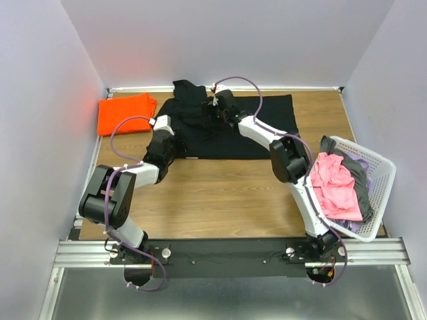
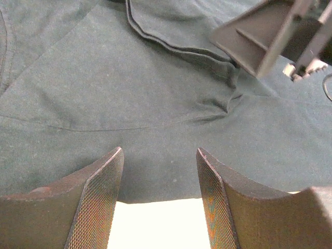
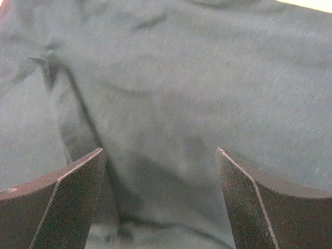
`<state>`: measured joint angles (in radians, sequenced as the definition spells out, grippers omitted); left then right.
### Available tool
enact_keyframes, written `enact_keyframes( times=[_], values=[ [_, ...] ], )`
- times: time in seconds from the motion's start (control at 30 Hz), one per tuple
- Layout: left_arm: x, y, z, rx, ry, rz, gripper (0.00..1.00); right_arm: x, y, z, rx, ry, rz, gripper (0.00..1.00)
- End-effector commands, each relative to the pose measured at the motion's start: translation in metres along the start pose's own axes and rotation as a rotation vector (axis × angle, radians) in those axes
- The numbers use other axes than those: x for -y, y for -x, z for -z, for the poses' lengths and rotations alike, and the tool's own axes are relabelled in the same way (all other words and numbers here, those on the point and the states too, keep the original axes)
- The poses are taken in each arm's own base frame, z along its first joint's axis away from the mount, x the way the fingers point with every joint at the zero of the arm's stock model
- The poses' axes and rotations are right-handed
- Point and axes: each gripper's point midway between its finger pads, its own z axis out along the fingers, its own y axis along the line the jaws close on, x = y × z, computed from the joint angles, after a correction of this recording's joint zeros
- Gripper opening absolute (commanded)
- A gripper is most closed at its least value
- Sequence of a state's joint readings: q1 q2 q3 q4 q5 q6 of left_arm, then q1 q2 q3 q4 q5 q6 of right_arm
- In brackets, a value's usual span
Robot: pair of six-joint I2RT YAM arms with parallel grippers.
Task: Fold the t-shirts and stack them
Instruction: Fold the tshirt
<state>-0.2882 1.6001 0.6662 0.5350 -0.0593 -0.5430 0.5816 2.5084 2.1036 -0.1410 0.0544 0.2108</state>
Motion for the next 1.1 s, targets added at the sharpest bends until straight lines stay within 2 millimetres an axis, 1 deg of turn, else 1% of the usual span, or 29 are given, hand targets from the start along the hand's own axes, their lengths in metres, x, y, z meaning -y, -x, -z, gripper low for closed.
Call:
enact_keyframes(
  times=[0.0,0.07,0.1,0.13,0.2,0.33,0.37,0.47,0.5,0.53,0.6,0.63,0.7,0.73,0.77,0.87,0.9,0.93,1.07],
  values=[
    [0.001,0.006,0.006,0.019,-0.003,0.001,0.66,-0.03,0.036,0.036,0.079,0.142,0.024,0.93],
    [0.0,0.006,0.007,0.021,-0.003,0.002,0.66,-0.036,0.037,0.047,0.09,0.179,0.026,0.94],
    [0.001,0.007,0.007,0.022,-0.003,0.002,0.66,-0.04,0.041,0.051,0.111,0.198,0.033,0.94],
    [0.001,0.007,0.007,0.024,-0.004,0.003,0.66,-0.041,0.04,0.052,0.113,0.206,0.036,0.95],
    [0.0,0.006,0.007,0.02,-0.002,0.002,0.66,-0.044,0.032,0.052,0.097,0.232,0.054,0.95],
    [0.002,0.005,0.006,0.017,-0.011,0.002,0.66,-0.043,0.015,0.042,0.065,0.236,0.069,0.96],
    [0.003,0.007,0.005,0.019,-0.012,0.0,0.66,-0.043,0.006,0.037,0.05,0.237,0.075,0.96],
    [0.004,0.007,0.005,0.019,-0.015,0.0,0.66,-0.041,-0.001,0.029,0.037,0.23,0.081,0.96],
    [0.003,0.006,0.005,0.015,-0.013,-0.001,0.66,-0.039,-0.01,0.024,0.02,0.225,0.087,0.96],
    [0.004,0.007,0.005,0.017,-0.016,0.0,0.66,-0.038,-0.013,0.022,0.012,0.225,0.092,0.96],
    [0.006,0.007,0.005,0.017,-0.023,0.0,0.66,-0.038,-0.012,0.017,0.013,0.224,0.099,0.97],
    [0.006,0.009,0.005,0.019,-0.026,-0.001,0.66,-0.033,-0.023,0.013,-0.022,0.202,0.098,0.97],
    [0.007,0.009,0.004,0.018,-0.027,-0.001,0.66,-0.027,-0.021,0.008,-0.017,0.166,0.103,0.97],
    [0.008,0.01,0.005,0.02,-0.03,-0.001,0.66,-0.023,-0.029,0.003,-0.034,0.149,0.103,0.97],
    [0.009,0.011,0.005,0.023,-0.031,-0.001,0.66,-0.019,-0.023,0.001,-0.018,0.12,0.106,0.97],
    [0.01,0.011,0.005,0.022,-0.034,-0.003,0.66,-0.011,-0.028,-0.007,-0.026,0.074,0.108,0.97],
    [0.01,0.012,0.005,0.023,-0.035,-0.003,0.66,-0.01,-0.025,-0.008,-0.018,0.067,0.104,0.97],
    [0.01,0.011,0.005,0.02,-0.033,-0.004,0.66,-0.005,-0.021,-0.01,-0.007,0.034,0.104,0.97],
    [0.011,0.011,0.006,0.018,-0.037,-0.006,0.66,0.005,-0.023,-0.019,-0.007,-0.023,0.098,0.97]
  ],
)
